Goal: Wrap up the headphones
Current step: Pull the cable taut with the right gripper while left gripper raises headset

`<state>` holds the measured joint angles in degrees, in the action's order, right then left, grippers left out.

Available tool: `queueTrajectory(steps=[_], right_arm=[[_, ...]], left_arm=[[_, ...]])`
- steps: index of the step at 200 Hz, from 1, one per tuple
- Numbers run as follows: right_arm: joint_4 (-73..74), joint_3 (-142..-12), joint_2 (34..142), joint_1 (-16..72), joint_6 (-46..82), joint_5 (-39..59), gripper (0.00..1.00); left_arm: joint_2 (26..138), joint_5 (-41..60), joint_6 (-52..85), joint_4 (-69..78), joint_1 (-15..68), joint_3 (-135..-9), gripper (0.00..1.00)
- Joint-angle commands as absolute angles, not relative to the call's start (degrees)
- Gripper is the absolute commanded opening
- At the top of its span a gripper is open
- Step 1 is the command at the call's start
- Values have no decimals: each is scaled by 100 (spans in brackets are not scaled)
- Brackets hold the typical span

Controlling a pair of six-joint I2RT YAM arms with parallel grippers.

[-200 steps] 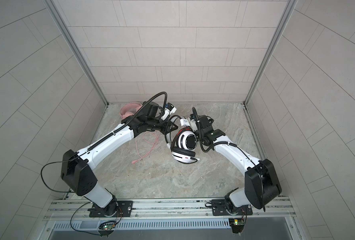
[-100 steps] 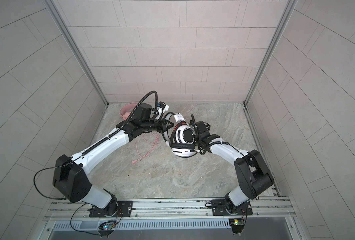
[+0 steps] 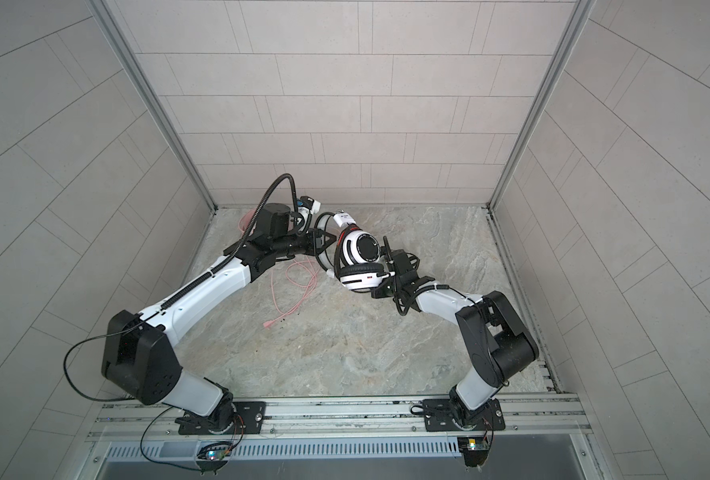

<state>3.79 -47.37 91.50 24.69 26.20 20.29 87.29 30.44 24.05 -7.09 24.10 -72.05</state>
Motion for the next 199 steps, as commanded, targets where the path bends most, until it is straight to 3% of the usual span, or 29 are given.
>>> queueTrajectory(steps=[1, 75, 199], right_arm=[[275, -4538, 8836, 2449, 2729, 2004, 9], [51, -3885, 7881, 3071, 3111, 1706, 9], [-2099, -4988, 6583, 4745, 2580, -100, 9]], left_arm=[[8378, 2841, 3059, -119, 2137, -7154, 0], [8417, 2061, 4011, 248, 1742, -6809, 0], [8544, 620, 4113, -525, 1738, -6824, 0]])
